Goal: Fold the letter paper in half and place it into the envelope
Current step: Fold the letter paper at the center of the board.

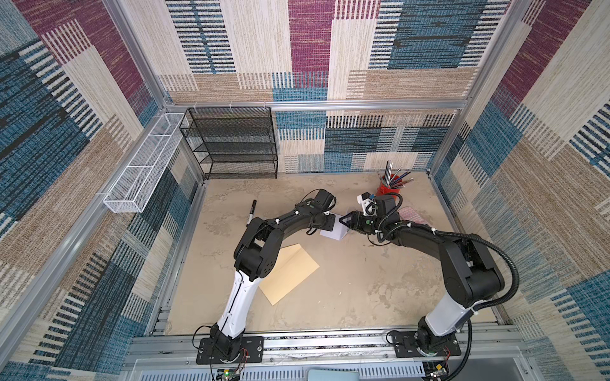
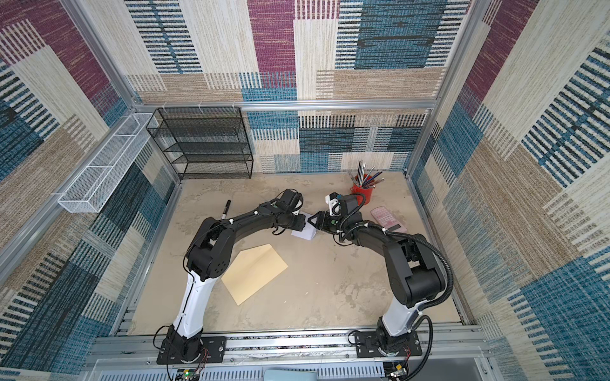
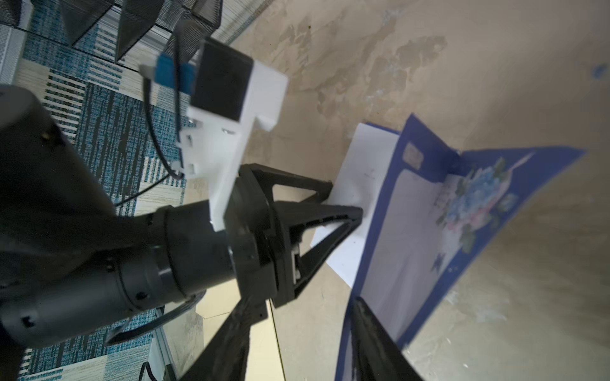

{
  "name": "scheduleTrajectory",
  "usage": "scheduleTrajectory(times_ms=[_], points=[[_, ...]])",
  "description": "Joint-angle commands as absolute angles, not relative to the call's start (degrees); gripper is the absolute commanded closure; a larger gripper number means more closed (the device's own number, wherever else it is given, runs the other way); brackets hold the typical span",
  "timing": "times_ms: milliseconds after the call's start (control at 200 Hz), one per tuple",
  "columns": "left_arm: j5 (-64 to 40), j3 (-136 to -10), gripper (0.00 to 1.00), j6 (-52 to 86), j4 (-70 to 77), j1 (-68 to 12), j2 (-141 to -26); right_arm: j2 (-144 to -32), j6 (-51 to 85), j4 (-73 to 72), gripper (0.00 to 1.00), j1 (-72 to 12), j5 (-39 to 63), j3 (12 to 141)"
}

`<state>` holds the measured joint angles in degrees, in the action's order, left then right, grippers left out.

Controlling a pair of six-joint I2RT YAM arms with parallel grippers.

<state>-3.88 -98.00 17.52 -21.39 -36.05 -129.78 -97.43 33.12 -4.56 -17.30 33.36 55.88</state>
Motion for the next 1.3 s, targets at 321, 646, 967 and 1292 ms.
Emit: scheduleTrajectory(times_ms=[321,646,967,1292], points=[[-11.9,-93.3,0.52,21.6,-21.7,-34.2,-130.7,-103.8,31.3,4.6,0.48,-18.3,29.0,67.0],[-13.1,-93.3,0.53,22.5,-20.8,-34.0,-131.3,-92.2,23.0,17.0,0.42,-7.6,20.3,58.0],[-12.8,-93.6,0.54,22.8,-21.8,-34.0,-132.2,-91.0,29.1,8.9,0.31,-7.6,26.7,44.5],[-12.6,-93.6,0.54,23.2,-22.2,-34.1,-132.4,-94.5,31.2,4.4,0.29,-7.8,30.0,43.5]])
